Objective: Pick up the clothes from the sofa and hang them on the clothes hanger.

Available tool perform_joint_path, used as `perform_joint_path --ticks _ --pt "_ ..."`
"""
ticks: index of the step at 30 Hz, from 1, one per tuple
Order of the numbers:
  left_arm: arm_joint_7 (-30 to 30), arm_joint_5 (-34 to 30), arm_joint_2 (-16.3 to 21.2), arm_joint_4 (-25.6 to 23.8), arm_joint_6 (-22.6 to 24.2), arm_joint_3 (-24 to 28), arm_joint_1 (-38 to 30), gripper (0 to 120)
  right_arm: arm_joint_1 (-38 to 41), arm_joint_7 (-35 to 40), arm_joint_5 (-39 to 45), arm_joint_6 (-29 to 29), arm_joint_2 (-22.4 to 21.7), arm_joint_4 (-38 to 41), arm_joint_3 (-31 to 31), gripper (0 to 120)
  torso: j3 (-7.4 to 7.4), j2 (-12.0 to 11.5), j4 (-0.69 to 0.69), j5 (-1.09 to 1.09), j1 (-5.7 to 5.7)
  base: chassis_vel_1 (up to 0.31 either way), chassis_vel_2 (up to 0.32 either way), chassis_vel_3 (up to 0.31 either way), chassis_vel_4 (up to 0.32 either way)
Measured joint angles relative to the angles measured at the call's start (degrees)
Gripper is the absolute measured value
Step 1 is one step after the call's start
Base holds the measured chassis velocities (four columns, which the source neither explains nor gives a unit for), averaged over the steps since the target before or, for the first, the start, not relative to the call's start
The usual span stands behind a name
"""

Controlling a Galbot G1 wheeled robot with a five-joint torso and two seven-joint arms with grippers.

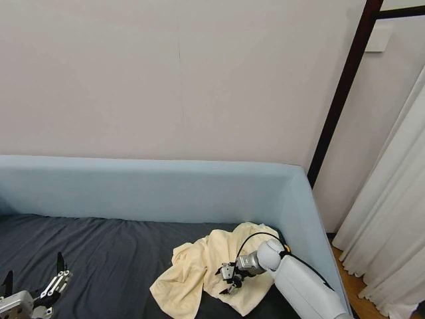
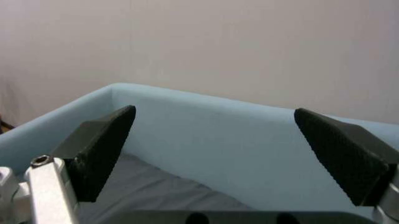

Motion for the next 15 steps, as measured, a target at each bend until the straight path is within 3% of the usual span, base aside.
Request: perform_joint_path --ticks 15 --pt "-0.2 -0.2 0.8 0.7 0.1 0.3 -0.4 100 -0.6 2.6 -7.5 1.8 1.1 -0.1 2.2 0 0.0 0.0 0.01 0.0 0.0 0.0 0.0 0.0 0.0"
